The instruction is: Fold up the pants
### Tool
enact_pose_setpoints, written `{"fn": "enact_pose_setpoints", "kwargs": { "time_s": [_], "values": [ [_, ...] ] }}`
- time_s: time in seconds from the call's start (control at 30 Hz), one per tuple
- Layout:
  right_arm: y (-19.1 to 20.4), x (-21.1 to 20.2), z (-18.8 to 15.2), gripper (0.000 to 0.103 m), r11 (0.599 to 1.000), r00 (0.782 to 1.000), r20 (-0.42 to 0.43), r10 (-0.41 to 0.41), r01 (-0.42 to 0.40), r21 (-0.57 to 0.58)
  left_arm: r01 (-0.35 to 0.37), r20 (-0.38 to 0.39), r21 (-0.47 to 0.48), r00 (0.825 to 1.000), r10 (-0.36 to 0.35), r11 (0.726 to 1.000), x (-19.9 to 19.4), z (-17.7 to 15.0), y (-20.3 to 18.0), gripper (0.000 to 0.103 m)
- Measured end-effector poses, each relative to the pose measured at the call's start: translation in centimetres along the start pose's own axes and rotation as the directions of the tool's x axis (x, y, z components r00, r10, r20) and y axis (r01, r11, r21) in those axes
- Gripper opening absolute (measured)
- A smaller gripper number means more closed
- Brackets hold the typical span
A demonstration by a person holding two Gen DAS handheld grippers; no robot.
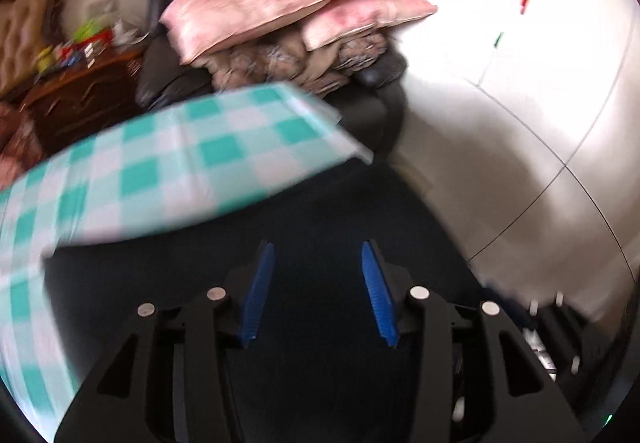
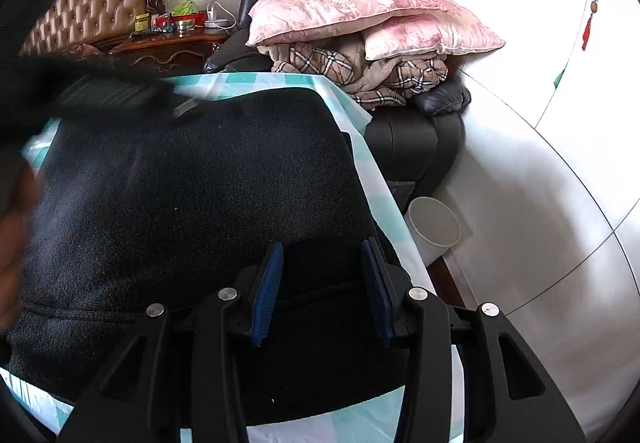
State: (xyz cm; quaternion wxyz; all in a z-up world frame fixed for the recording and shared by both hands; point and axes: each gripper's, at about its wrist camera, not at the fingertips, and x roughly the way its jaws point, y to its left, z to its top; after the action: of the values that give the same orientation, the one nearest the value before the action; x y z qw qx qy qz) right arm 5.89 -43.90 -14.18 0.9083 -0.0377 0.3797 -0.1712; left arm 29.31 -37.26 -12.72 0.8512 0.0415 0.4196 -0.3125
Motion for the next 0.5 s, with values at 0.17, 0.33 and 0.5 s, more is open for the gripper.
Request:
{"fn": "enact_pose_setpoints", "kwargs": {
  "time_s": [0.17,0.33,0.5],
  "values": [
    [0.3,0.0,-0.2,0.042,1.0,1.0,-0.001,-0.011,0.011,-0.009,-0.021,-0.051,0.013,0.998,0.022,1.0,-1.8,-5.0,-0.2,0.049],
    [0.3,-0.6,-0.3,0.045,1.0,1.0,-0.003,-0.012,0.012,-0.015,-0.061,0.012,0.036,0.998,0.06,0.997,-5.5,-8.6,-1.1,0.068],
    [-1.1,-1.7,-0.6,0.085,0.996,0.997,-0.034,-0.075,0.076,0.041,-0.086,0.065,0.003,0.994,0.085,0.996,-9.5,-11.8,-0.5,0.091]
  ]
}}
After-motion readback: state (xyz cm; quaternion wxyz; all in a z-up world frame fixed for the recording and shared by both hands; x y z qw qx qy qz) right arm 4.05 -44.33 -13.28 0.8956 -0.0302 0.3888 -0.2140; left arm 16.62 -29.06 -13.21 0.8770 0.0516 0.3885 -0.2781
